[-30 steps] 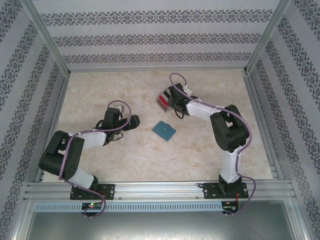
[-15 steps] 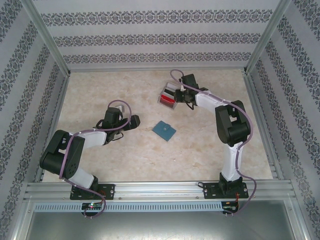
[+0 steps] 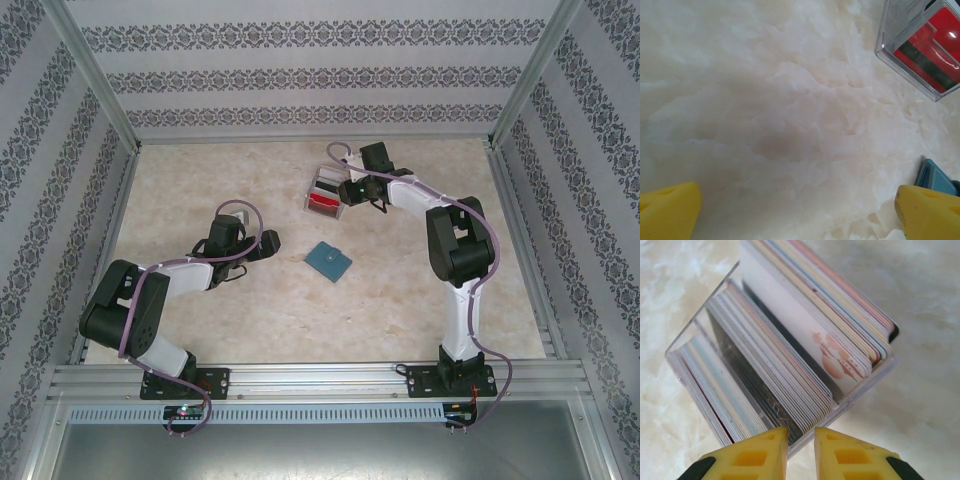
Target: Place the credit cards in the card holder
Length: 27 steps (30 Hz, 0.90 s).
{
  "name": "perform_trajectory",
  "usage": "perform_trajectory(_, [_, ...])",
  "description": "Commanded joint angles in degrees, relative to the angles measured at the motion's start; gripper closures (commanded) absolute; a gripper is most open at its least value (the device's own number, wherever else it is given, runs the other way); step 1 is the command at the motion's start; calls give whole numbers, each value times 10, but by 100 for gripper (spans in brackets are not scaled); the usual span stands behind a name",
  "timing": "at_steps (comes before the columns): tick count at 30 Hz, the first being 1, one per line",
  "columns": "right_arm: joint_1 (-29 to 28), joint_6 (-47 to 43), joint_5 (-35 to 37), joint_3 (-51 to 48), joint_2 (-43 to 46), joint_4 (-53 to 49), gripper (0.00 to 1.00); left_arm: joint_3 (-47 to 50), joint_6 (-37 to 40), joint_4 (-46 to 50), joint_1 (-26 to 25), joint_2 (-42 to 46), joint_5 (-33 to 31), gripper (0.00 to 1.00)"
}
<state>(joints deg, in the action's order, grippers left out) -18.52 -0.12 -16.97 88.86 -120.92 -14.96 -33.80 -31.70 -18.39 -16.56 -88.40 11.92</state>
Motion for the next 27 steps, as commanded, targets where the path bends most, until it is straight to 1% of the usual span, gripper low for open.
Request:
perform_trajectory(1, [-10, -57, -70, 18, -23, -41, 79, -8, 14, 13, -6, 10, -3, 1])
perform_trajectory(5, [-18, -88, -99, 26, -28, -58, 79, -1, 20, -13, -6, 9, 10, 1])
perform_trajectory(8, [-27, -100, -78, 39, -32, -69, 75, -11, 33, -2, -6, 12, 22, 1])
perform_trajectory(10, [-24, -78, -70, 34, -24, -66, 73, -18, 50, -6, -6, 14, 37, 1])
perform_trajectory(12, [-20, -39, -66, 6, 3, -36, 69, -53, 60, 19, -3, 10, 32, 1])
perform_trajectory(14, [-12, 6, -82, -31, 38, 4, 64, -105, 62, 43, 0, -10, 41, 1])
perform_trajectory(16, [-7, 57, -79, -77, 79, 49, 60, -180, 79, 67, 1, -53, 74, 1])
perform_trajectory(18, [-6, 102, -83, -118, 115, 85, 57, -259, 93, 112, 2, -105, 76, 1])
perform_trajectory(20, [-3, 151, -76, -155, 145, 119, 54, -311, 95, 116, 6, -153, 89, 1])
perform_trajectory(21, [-1, 180, -72, -176, 159, 140, 51, -337, 94, 113, 9, -177, 107, 0])
perform_trajectory(25, [14, 311, -66, -250, 192, 220, 46, -440, 96, 148, 13, -264, 160, 0])
perform_trajectory(27, [18, 365, -60, -276, 198, 255, 46, -448, 80, 122, 13, -287, 175, 0])
